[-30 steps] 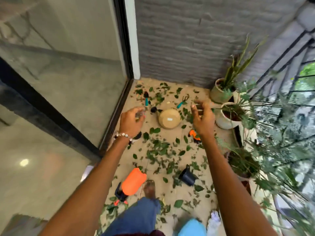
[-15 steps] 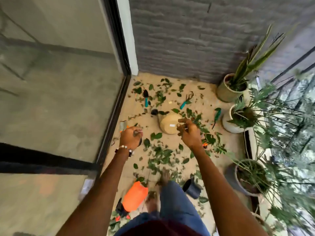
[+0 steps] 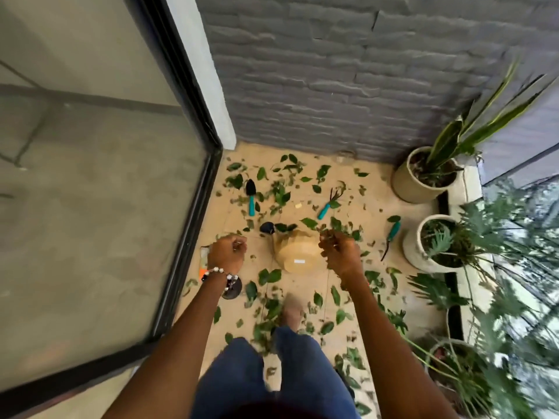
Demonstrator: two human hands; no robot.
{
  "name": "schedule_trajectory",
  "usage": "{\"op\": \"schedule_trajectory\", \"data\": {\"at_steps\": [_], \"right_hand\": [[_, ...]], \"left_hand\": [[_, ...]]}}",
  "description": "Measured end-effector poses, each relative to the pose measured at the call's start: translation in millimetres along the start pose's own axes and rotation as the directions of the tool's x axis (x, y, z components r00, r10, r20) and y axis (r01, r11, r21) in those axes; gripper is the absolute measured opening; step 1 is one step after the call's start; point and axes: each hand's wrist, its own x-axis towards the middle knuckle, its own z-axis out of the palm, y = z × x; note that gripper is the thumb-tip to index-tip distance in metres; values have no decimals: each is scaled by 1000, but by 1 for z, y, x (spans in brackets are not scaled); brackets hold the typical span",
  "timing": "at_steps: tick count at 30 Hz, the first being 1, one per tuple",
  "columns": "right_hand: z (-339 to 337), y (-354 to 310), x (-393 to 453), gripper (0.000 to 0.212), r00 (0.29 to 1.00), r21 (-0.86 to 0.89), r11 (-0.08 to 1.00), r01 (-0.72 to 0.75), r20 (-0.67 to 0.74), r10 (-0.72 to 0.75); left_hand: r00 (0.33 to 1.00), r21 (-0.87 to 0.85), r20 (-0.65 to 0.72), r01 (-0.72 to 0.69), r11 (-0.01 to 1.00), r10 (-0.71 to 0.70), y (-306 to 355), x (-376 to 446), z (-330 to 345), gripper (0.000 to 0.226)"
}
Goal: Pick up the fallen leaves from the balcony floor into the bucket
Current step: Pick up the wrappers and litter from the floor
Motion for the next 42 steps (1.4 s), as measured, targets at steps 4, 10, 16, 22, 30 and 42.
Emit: {"op": "schedule_trajectory", "data": {"at_steps": [4,10,16,22,30,42], "right_hand": [[-1,-8,44,23,1000,-39,999,-8,6,9],[25,-23,91,21,998,-48,999,-14,66,17],[42,-20,96,12,997,29,999,-34,-62,36],[31,1,79,14,958,138,984,-114,-247,145],[16,97,58,15,754,345,880,-327,-467,463],[30,231,-18,21,278,653,670,-355,-610,742]], "left_hand": [[979,-2,-168,115,993,-114,5,27,-5,19],[932,-49,-287,217,975,-222,-12,63,-30,23],[980,13,-131,152,988,-149,2,87,-14,18],[986,131,155,-79,988,58,53,107,31,16],[867,253,472,-309,917,161,73,144,124,19],[683,411,721,-553,725,113,56,134,281,22]]}}
